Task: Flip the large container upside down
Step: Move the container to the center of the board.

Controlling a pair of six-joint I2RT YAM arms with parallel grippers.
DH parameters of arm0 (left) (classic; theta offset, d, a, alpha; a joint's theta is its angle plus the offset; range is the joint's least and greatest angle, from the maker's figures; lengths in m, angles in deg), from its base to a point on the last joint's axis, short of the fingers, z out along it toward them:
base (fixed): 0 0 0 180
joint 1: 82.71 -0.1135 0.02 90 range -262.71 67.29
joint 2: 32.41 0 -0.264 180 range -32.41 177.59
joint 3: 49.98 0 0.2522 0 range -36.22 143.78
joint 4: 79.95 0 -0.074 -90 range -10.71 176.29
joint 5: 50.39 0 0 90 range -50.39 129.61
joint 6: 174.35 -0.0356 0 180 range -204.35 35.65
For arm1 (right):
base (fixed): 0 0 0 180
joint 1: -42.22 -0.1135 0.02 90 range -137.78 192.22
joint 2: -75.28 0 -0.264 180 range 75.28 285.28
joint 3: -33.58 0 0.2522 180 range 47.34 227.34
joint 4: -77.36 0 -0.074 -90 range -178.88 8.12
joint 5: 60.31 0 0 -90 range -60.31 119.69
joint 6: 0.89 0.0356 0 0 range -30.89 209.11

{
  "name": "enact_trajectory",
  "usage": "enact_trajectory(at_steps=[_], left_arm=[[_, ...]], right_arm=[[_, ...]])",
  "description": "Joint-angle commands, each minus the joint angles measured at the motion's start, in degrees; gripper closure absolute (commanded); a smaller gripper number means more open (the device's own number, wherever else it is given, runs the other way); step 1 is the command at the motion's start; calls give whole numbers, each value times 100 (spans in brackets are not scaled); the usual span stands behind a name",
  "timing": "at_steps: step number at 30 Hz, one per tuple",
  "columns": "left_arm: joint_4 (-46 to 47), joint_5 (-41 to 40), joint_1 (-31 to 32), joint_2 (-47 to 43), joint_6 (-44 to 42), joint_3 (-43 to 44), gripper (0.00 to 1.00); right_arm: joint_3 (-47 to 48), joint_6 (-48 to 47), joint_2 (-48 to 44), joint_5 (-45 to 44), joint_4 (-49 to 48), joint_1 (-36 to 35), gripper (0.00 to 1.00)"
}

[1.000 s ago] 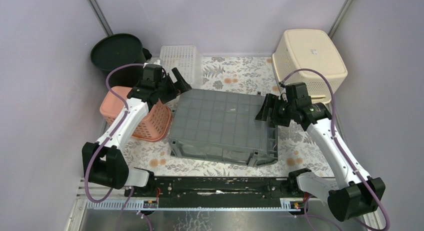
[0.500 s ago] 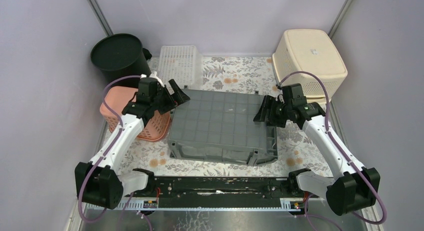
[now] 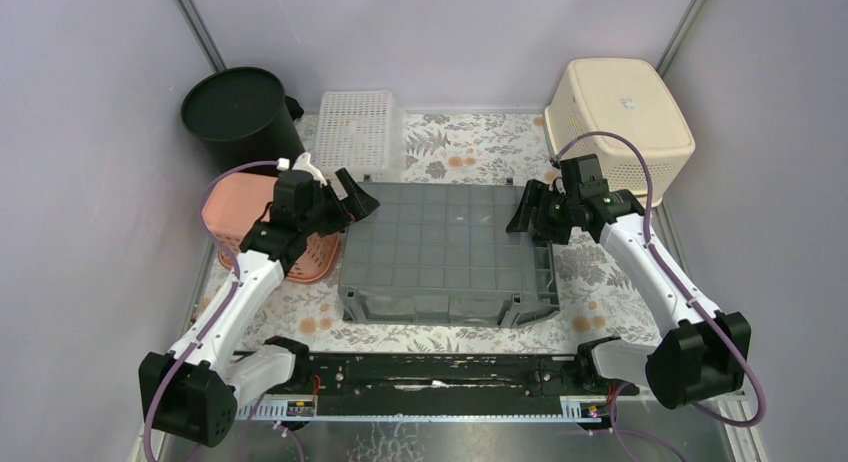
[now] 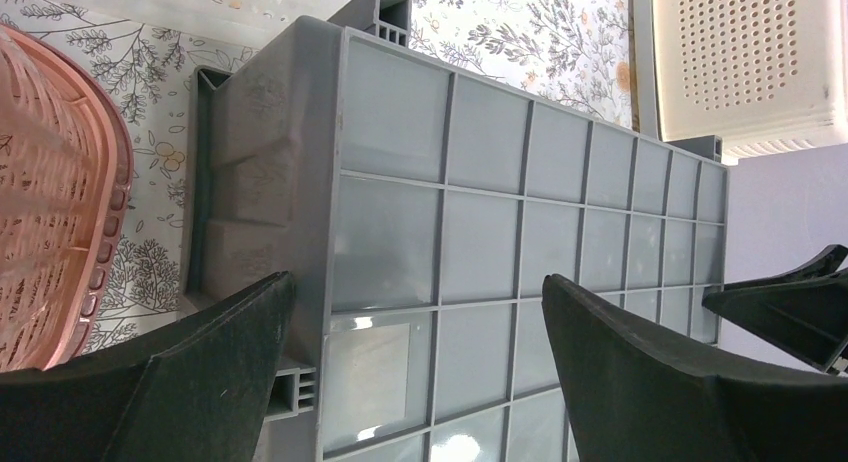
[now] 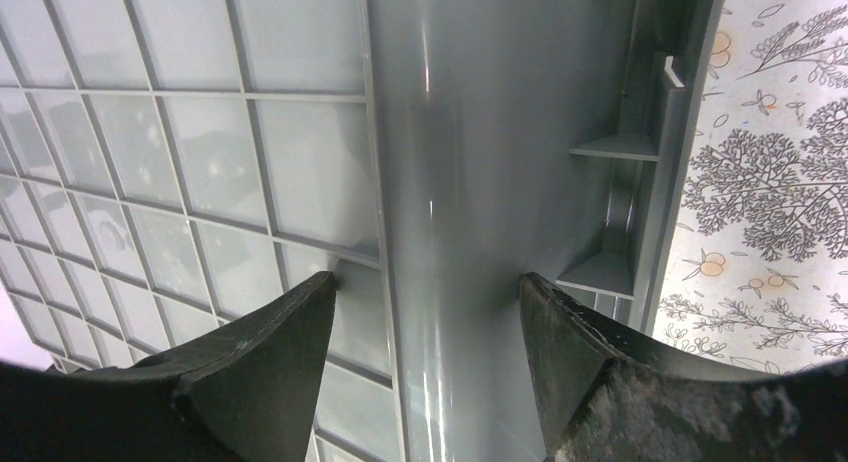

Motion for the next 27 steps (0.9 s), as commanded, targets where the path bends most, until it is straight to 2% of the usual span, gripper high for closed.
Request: enact_trajectory(at_steps=[1, 27], left_arm=[[-4, 611, 435, -50, 381, -137, 0], [-139, -15, 1879, -260, 862, 57, 0]], right_arm=[[319, 84, 298, 388, -529, -89, 28], [1311, 366, 1475, 1045, -1227, -88, 29]])
